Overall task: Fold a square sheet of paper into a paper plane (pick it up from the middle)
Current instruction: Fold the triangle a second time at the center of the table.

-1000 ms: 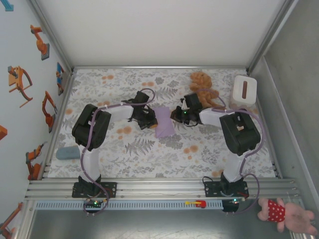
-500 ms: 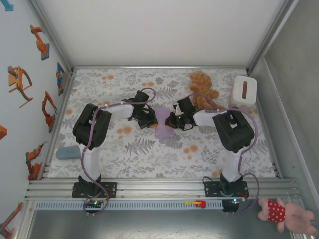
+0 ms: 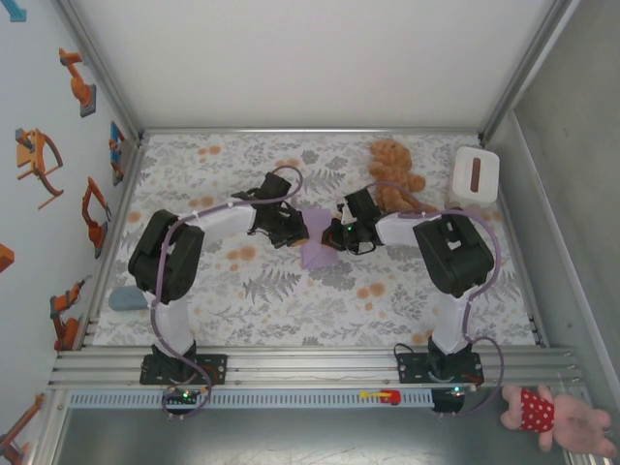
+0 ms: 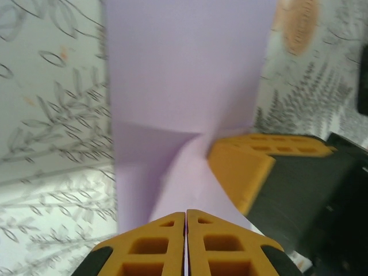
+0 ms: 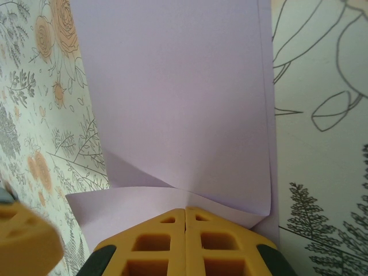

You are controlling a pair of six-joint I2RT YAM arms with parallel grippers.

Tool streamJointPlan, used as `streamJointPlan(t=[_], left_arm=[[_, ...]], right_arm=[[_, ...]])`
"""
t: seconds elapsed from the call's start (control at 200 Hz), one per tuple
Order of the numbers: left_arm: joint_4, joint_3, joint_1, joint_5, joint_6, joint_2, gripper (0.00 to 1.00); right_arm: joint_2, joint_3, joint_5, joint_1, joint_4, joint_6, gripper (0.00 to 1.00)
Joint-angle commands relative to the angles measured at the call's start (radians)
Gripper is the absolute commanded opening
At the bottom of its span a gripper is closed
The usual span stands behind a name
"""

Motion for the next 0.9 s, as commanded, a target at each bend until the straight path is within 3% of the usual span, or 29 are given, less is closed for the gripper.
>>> streamJointPlan(t=[0.0,0.305,0.896], left_arm=[[-0.001,-0.025,-0.037,-0.017,-0.042,-0.033,0.09],[0.004,-0.013,-0.093,0.002,-0.069,0.021,0.04],[-0.019,0.076,-0.095,0.027,-0.065,0.139,0.02]], right_arm=[[0.060,-0.010,0.071,0.000,-0.112,-0.011,0.00],[0.066,-0.011,0.085,0.000,-0.134,0.000,0.00],[0.073,-0.014,0.078,0.000,-0.128,0.008,0.00]])
